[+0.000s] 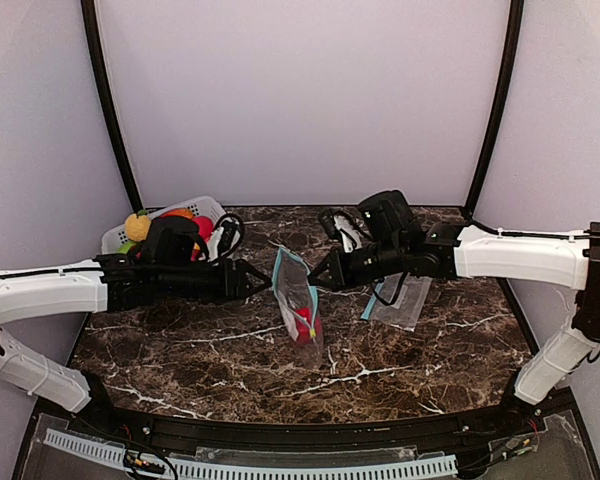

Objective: Place the food in the zip-top bag and seal the zipper
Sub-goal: Adjust the zipper food storage bag at the center of the board, then pick up the fake fruit from the bin.

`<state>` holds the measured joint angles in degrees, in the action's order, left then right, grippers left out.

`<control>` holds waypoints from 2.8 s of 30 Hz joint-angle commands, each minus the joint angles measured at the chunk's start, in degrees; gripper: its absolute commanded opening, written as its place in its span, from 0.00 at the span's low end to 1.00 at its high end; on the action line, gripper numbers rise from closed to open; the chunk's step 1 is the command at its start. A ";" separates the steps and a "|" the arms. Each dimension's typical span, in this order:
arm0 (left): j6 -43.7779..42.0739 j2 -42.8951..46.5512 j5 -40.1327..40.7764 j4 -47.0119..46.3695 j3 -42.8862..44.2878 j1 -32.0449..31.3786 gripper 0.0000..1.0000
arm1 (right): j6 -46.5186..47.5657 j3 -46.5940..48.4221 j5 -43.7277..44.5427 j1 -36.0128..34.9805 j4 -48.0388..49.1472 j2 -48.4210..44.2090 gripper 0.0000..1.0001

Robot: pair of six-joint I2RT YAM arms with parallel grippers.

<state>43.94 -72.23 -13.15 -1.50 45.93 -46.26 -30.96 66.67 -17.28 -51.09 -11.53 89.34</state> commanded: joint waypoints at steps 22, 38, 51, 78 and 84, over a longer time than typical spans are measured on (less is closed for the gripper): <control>-30.26 -4.90 -0.29 32.99 22.98 46.17 0.93 | 1.07 1.55 3.65 -1.03 -1.92 -3.08 0.00; -31.90 -26.09 1.00 27.07 35.34 56.19 0.99 | 1.13 4.45 3.56 -1.16 -2.33 -0.76 0.00; -33.08 -34.77 4.03 26.49 41.16 56.72 0.99 | 2.23 7.44 3.32 -1.19 -3.84 2.52 0.00; -36.30 -32.98 5.68 26.46 41.72 56.67 0.66 | 2.25 7.64 2.78 -1.12 -3.91 2.89 0.00; -35.98 -21.45 3.05 23.78 36.17 56.72 0.66 | 2.12 7.29 2.54 -1.12 -3.09 2.29 0.00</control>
<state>8.29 -103.92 -8.05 24.45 85.03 10.13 -29.02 73.28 -14.31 -51.77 -16.34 92.38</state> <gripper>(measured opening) 0.756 0.005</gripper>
